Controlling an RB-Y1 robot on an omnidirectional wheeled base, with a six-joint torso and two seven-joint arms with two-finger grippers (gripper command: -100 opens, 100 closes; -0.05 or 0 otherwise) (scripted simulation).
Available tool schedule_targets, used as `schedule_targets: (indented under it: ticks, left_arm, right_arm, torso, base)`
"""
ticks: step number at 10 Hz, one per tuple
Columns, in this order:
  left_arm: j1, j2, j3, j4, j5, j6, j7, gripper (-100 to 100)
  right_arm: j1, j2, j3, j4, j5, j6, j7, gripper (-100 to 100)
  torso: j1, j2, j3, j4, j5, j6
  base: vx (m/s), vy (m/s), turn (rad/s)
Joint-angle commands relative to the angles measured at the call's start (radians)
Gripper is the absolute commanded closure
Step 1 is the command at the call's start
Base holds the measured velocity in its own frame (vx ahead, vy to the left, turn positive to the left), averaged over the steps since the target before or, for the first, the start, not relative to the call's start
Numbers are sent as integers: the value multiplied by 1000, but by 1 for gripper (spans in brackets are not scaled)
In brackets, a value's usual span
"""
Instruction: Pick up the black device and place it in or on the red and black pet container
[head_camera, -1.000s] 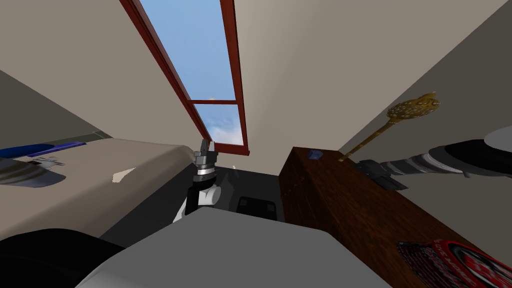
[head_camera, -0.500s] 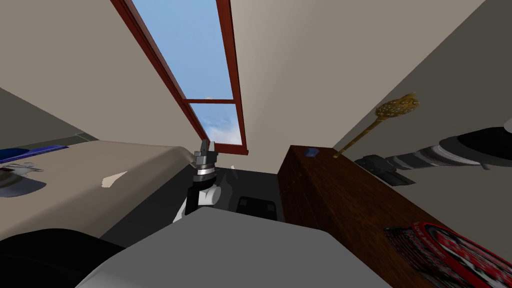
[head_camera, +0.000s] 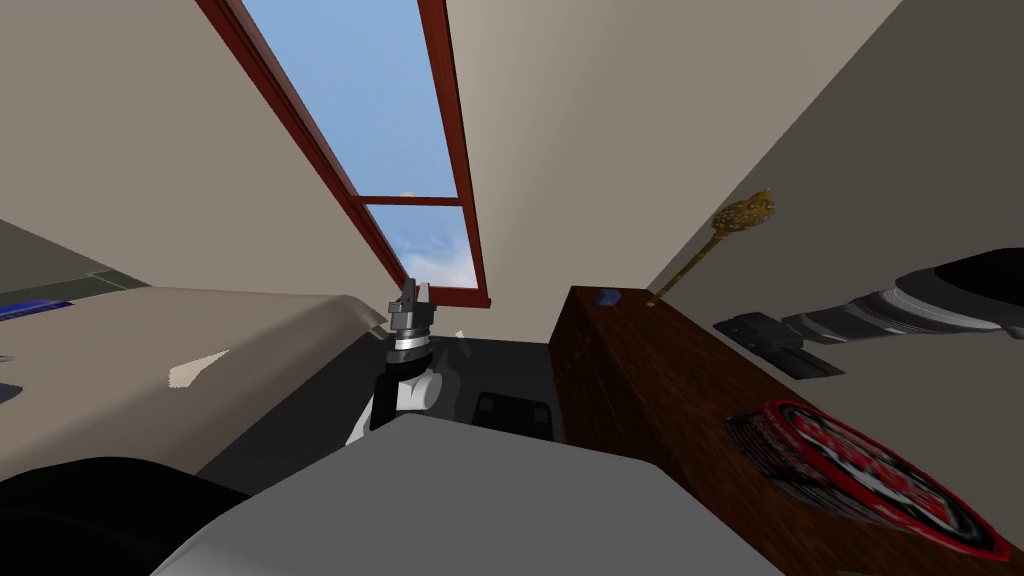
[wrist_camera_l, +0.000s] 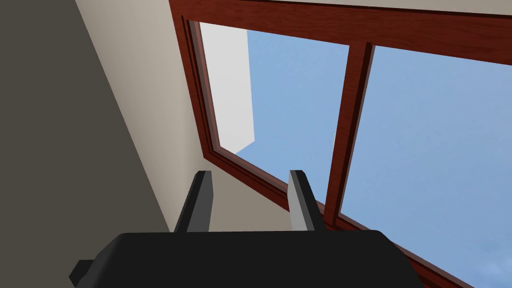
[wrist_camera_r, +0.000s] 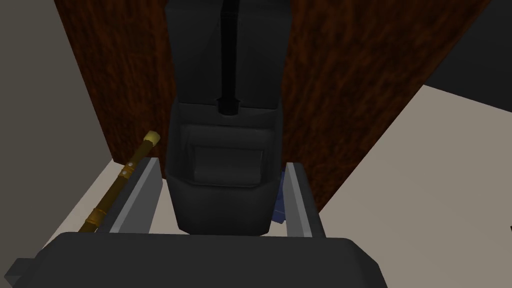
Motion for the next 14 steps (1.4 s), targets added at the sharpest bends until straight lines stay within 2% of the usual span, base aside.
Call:
schedule_targets:
  ticks: [1,4,8,9,10,14]
  left_arm:
    - [0,0,0,0,0,0,0,0]
    - [0,0,0,0,0,0,0,0]
    - [0,0,0,0,0,0,0,0]
    - [0,0,0,0,0,0,0,0]
    - [0,0,0,0,0,0,0,0]
    - [0,0,0,0,0,0,0,0]
  right_arm:
    - [6,-4,-1,7,-13,-30,8,100]
    - [28,1,-3,12,-41,-106,15,100]
    - [58,16,2,11,-68,-175,15,100]
    - [47,27,-9,4,-44,-168,11,100]
    - [48,30,-9,4,-43,-174,11,-100]
    - [48,30,-8,4,-43,-174,11,-100]
  torso:
    - [0,0,0,0,0,0]
    - [-4,1,1,0,-1,1]
    - [-4,-1,-1,0,-2,0]
    - [-5,0,0,0,-2,1]
    - [-2,-2,-1,0,-1,-1]
    - [3,-5,-3,-1,1,-1]
  base:
    - [-39,-45,-79]
    - [-51,-82,-106]
    - [-41,-80,-82]
    - [-25,-41,-29]
    - [-6,-8,-1]
    - [0,0,0]
